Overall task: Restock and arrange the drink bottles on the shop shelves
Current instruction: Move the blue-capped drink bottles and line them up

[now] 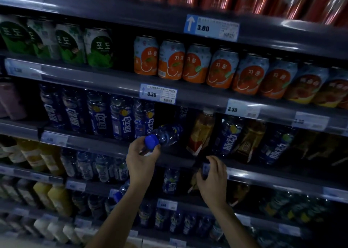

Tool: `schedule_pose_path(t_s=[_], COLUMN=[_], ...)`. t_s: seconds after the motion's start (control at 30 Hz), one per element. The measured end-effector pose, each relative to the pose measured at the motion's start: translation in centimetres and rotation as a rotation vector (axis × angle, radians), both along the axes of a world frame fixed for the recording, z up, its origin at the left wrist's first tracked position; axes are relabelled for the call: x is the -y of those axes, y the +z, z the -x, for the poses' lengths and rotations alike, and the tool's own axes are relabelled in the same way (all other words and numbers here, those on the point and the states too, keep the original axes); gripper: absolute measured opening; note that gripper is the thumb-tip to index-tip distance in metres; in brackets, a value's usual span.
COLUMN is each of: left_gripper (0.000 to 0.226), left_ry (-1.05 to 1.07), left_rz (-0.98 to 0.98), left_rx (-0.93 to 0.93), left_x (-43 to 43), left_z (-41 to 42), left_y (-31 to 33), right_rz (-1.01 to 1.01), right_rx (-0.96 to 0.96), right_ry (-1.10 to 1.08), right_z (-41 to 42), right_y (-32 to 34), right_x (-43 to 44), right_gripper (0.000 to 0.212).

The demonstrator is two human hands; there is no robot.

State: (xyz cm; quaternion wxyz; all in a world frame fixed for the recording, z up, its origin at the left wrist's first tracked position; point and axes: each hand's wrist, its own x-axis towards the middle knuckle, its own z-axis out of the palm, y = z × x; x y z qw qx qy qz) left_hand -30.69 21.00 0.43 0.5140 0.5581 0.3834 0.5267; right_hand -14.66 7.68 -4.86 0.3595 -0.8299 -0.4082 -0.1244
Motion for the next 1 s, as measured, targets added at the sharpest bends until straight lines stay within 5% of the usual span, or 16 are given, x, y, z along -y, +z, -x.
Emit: schedule_pose_path(t_s=[0.4, 0.8, 1.0], left_gripper=[0.042, 0.048, 0.026], left_ry=[0.102, 0.109, 0.082], left_rz=[-0.215, 0.031, 0.092], left_rx=[0.175, 0.392, 0.392], left_x=[-0.4, -0.3, 0.1], left_z=[-2.2, -3.7, -4.2], left_y=[5.3, 5.0, 4.5], right_rz=[0.021, 0.015, 0.026], right_rx=[-0.007, -0.004, -0.017], right_ry=[0.049, 0.079, 0.074], right_z=[-0.8, -1.1, -1.2], right_y=[-0.4, -0.4, -0.3], right_x=[0.6, 0.8, 0.8], right_gripper=[0.058, 0.056, 0.056])
